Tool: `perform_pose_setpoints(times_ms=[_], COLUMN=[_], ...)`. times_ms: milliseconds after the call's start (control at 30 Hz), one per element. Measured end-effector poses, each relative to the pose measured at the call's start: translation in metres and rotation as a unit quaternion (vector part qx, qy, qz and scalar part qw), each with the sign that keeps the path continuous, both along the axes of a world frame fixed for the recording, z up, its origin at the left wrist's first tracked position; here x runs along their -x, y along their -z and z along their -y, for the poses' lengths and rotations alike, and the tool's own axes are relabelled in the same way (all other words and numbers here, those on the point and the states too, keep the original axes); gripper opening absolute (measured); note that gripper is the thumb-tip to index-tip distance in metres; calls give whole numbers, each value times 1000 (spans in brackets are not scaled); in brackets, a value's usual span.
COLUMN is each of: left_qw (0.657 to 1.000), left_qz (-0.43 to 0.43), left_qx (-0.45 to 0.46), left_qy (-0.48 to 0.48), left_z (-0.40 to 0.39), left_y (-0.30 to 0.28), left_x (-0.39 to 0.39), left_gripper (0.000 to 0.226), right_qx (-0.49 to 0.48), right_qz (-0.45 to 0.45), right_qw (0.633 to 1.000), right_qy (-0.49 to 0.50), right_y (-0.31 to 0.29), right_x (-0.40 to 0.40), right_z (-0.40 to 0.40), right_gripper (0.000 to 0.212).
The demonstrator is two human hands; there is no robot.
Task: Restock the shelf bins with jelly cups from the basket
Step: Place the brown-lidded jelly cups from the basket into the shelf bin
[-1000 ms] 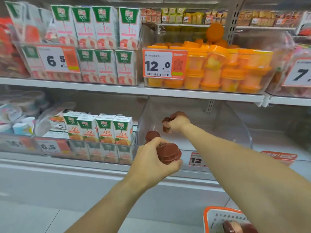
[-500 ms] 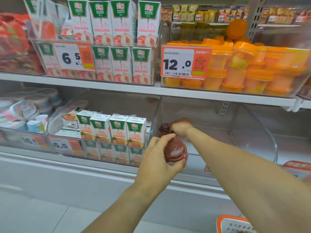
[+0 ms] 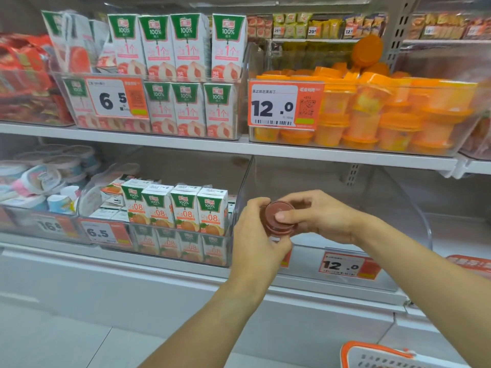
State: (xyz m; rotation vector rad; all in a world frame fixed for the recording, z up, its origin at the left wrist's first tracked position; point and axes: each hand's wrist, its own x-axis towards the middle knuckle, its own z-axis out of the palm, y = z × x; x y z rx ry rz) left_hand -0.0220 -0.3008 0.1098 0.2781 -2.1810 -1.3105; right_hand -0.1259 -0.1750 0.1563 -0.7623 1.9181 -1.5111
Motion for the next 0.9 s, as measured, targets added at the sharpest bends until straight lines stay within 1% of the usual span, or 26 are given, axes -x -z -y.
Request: perform_pose_setpoints(times_ms=[67, 100, 167, 233, 300, 367, 433, 467, 533, 600, 633, 733, 800, 900], left_qw=[1000, 999, 987, 959, 950, 952, 949, 946, 944, 943, 943, 942, 937, 933], left_qz=[6, 16, 72, 158, 182, 166, 170, 175, 174, 160, 154, 151, 162, 179], left_qx=[21, 44, 141, 234, 255, 255, 267, 274, 281, 291, 294, 301, 308, 313], left_qy=[-9, -12, -6, 2, 8, 5, 14, 19, 21, 15, 12, 3, 4, -2], left_z=[-2, -2, -1, 0, 3, 6, 7, 6, 6, 7, 9, 11, 10, 8], left_y=[-1, 0, 4, 9, 14, 16, 17, 18, 19, 21, 22, 26, 28, 28], left_x=[3, 4, 6, 7, 7, 8, 10, 10, 8, 9, 10, 14, 15, 17], left_gripper=[73, 71, 54, 37, 32, 32, 39, 45, 52, 62, 65, 62, 58, 46], right_qx=[49, 68, 71, 25, 4, 13, 8, 14, 30, 17, 9, 14, 7, -4], right_qz=[39, 62, 107, 156, 191, 196, 183, 179, 179, 167, 162, 169, 168, 153], right_qw=[997, 992, 970, 946, 926, 912, 911, 911, 907, 900, 901, 914, 921, 924], right_qy=[50, 91, 206, 282, 327, 360, 370, 371, 379, 402, 402, 369, 351, 350], right_y=[-2, 1, 8, 19, 30, 45, 59, 64, 72, 80, 82, 84, 85, 85], right_x=[4, 13, 37, 60, 78, 96, 111, 116, 125, 131, 133, 133, 134, 132], right_z=[1, 1, 7, 15, 27, 45, 64, 73, 84, 88, 90, 95, 98, 97], right_gripper=[37, 36, 38, 38, 34, 41, 48, 48, 40, 29, 27, 20, 22, 21])
